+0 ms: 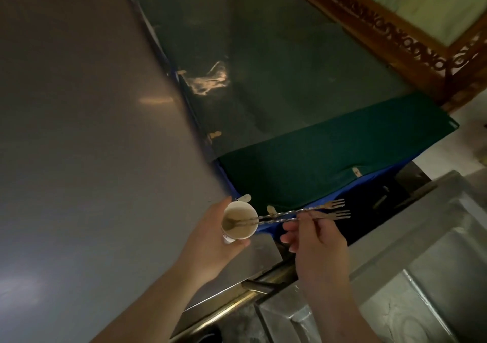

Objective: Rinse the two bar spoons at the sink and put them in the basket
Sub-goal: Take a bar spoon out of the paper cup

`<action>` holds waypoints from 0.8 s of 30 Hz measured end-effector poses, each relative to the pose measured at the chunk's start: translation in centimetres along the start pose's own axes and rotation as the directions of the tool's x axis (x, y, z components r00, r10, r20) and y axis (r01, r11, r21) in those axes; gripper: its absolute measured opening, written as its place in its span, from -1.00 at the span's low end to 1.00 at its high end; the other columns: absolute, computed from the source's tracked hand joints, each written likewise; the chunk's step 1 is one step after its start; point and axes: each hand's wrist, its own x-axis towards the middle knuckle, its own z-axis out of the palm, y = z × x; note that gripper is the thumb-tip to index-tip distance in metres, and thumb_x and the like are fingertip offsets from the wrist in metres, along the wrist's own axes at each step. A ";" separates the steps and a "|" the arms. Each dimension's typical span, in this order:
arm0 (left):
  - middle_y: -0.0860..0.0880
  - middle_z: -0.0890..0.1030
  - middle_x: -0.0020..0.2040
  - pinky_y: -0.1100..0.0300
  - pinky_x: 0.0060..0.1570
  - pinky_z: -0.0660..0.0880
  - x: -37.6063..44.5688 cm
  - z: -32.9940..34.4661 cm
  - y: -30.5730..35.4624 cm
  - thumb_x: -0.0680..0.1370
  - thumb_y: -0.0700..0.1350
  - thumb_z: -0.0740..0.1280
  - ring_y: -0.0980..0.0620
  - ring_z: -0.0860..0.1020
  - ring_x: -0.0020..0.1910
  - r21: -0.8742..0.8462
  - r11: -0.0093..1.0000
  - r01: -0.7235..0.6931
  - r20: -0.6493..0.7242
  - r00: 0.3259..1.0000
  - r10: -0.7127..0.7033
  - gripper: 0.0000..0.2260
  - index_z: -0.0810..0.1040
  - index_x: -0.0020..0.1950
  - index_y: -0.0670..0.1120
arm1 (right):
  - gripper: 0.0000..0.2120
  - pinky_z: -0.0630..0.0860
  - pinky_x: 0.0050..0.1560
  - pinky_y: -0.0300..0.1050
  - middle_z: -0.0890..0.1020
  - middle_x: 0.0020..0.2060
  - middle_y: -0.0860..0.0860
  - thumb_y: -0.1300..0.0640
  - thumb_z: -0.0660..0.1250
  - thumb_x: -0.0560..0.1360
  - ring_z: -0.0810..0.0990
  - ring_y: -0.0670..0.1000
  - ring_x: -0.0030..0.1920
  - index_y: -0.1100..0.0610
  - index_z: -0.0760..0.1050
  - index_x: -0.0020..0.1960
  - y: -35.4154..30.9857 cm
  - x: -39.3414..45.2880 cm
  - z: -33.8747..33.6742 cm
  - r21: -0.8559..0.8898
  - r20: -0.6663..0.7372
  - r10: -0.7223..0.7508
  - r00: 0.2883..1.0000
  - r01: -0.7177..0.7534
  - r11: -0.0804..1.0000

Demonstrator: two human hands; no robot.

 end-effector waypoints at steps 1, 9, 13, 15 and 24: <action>0.23 0.52 0.15 0.32 0.03 0.54 0.0 0.0 0.0 0.33 0.20 0.52 0.18 0.54 0.13 0.003 1.000 0.000 -0.001 1.000 0.000 -0.40 0.38 0.30 0.21 | -0.81 0.49 -0.46 -0.38 0.71 -0.30 -0.13 0.11 0.23 0.60 0.65 -0.13 -0.38 -0.02 0.58 -0.11 0.0 -0.1 -0.2 0.018 -0.007 0.008 1.000 -0.008 1.000; 0.21 0.49 0.16 0.45 -0.08 0.49 -0.1 -0.4 0.7 0.33 0.17 0.53 0.17 0.53 0.12 -0.011 0.999 0.041 0.025 0.999 -0.040 -0.34 0.32 0.35 0.22 | -0.80 0.52 -0.33 -0.10 0.73 -0.30 0.06 0.19 0.21 0.61 0.68 0.02 -0.37 0.10 0.59 -0.09 0.2 -1.3 -2.4 0.223 -0.046 0.091 0.995 -0.078 0.972; 0.16 0.49 0.16 0.42 -0.08 0.48 -0.1 -0.6 1.0 0.33 0.16 0.53 0.17 0.54 0.08 -0.023 0.998 0.063 0.044 0.997 -0.062 -0.37 0.33 0.32 0.21 | -0.81 0.51 -0.33 -0.06 0.72 -0.32 0.12 0.23 0.22 0.60 0.67 0.05 -0.39 0.15 0.58 -0.10 0.1 -1.9 -3.7 0.308 -0.072 0.120 0.990 -0.093 0.947; 0.14 0.47 0.19 0.40 -0.04 0.47 -0.2 -0.7 1.2 0.33 0.17 0.53 0.15 0.54 0.10 0.000 0.997 0.072 0.059 0.996 -0.072 -0.33 0.30 0.35 0.20 | -0.83 0.52 -0.37 -0.09 0.71 -0.34 0.16 0.26 0.22 0.60 0.65 0.04 -0.43 0.18 0.56 -0.11 0.0 -2.2 -4.3 0.379 -0.090 0.148 0.985 -0.103 0.920; 0.37 0.22 0.30 0.09 0.13 0.42 -4.8 -1.3 5.4 0.33 0.13 0.51 0.20 0.33 0.26 0.129 0.991 0.020 -0.242 0.970 0.012 -0.25 0.14 0.38 0.36 | -0.78 0.45 -0.57 -0.23 0.64 -0.52 0.16 0.34 0.21 0.58 0.55 0.03 -0.58 0.25 0.50 -0.22 0.7 -3.5 -9.7 0.663 -0.170 0.242 0.955 -0.071 0.745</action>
